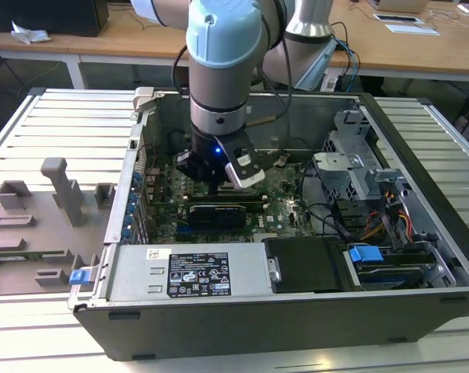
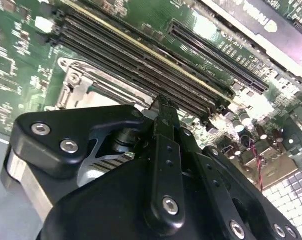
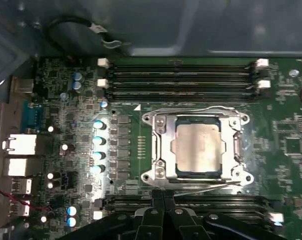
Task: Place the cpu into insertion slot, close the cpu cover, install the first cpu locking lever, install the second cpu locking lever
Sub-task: 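Install the second cpu locking lever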
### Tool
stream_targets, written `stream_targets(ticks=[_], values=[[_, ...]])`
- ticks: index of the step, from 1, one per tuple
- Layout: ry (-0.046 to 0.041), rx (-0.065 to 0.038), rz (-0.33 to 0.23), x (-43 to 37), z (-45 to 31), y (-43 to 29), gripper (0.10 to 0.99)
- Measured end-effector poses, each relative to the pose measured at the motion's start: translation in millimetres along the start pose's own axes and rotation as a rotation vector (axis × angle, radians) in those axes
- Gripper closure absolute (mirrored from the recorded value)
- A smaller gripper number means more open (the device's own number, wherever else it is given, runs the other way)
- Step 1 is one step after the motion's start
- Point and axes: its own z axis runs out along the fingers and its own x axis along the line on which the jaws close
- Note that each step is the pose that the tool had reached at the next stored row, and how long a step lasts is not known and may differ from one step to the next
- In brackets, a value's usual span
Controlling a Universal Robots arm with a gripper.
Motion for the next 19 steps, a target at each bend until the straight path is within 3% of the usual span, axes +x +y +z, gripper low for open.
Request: stream_targets(ticks=[5, 15, 19], values=[[0.0081, -0.024, -0.054, 6.8, 8.7, -1.3, 0.980], [0.0119, -0.040, -0.080, 9.2, 18.1, 3.2, 0.980], [0.0109, -0.042, -0.092, 9.1, 14.9, 4.1, 0.980]])
